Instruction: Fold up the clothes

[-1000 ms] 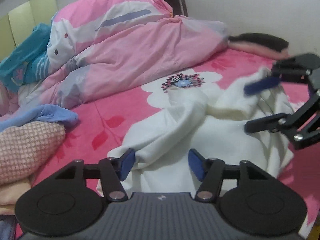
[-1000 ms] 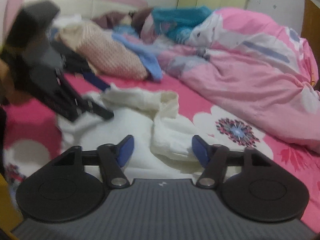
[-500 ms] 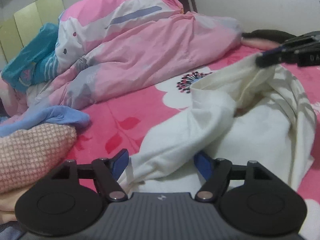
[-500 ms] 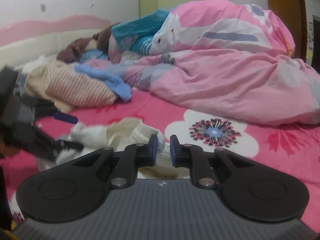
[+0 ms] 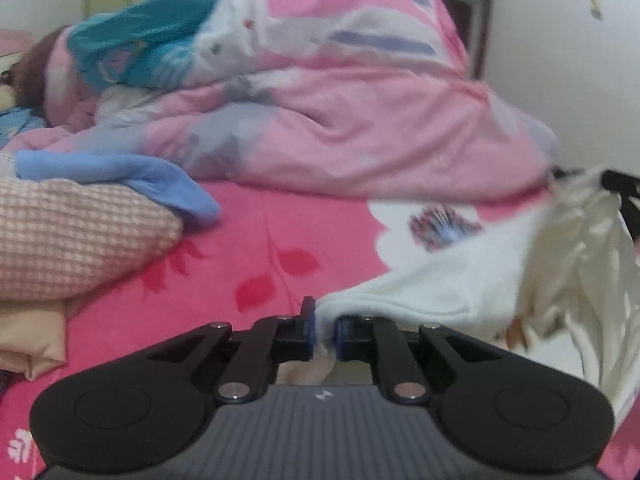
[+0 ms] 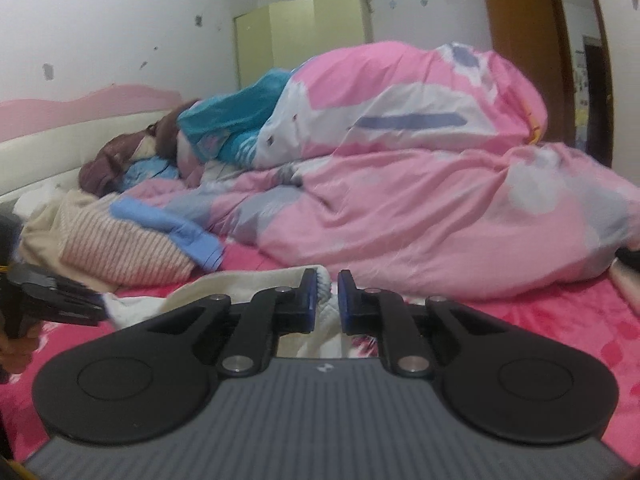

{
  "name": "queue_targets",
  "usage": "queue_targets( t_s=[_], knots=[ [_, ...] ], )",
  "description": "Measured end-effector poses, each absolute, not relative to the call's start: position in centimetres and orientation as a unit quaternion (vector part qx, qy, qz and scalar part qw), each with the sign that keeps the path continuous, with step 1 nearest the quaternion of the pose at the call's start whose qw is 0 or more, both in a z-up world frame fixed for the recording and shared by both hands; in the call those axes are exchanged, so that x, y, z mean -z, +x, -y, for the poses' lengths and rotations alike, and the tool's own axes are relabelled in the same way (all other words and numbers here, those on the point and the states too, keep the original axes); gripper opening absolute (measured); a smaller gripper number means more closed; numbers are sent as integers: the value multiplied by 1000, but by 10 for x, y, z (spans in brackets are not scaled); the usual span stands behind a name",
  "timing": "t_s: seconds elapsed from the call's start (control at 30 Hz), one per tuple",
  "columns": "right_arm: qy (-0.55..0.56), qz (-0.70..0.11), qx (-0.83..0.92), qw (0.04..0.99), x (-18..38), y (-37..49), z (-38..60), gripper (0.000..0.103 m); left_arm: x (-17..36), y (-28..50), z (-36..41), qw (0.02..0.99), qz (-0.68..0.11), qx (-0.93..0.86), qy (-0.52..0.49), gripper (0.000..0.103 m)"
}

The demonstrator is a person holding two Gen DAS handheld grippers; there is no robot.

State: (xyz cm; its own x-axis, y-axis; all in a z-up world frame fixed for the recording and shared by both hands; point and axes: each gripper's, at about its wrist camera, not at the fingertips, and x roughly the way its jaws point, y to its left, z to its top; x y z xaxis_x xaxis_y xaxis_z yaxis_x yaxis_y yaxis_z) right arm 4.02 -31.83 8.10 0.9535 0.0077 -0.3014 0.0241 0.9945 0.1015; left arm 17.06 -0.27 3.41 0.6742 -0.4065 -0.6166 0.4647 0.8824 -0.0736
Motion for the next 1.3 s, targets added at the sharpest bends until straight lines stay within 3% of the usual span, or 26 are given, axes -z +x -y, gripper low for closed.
queue_targets(
  t_s=[0.1, 0.43, 0.87, 1.13, 1.23, 1.3],
  knots=[
    [60, -145, 15, 988, -90, 59, 329, 3, -46, 188, 4, 920, -320, 224, 18, 10],
    [73, -149, 50, 985, -78, 142, 351, 3, -44, 248, 30, 927, -316, 201, -19, 8],
    [81, -212, 84, 970, 4, 262, 377, 3, 38, 352, 54, 904, -386, 172, -63, 8],
    [88, -267, 100, 954, 62, 297, 382, 5, 71, 368, 61, 894, -410, 177, -48, 13],
    [123, -272, 95, 950, 48, 284, 389, 17, 64, 364, 58, 890, -414, 183, -54, 33],
    [144, -272, 95, 947, 34, 269, 392, 47, 53, 356, 51, 888, -412, 186, -79, 47]
  ],
)
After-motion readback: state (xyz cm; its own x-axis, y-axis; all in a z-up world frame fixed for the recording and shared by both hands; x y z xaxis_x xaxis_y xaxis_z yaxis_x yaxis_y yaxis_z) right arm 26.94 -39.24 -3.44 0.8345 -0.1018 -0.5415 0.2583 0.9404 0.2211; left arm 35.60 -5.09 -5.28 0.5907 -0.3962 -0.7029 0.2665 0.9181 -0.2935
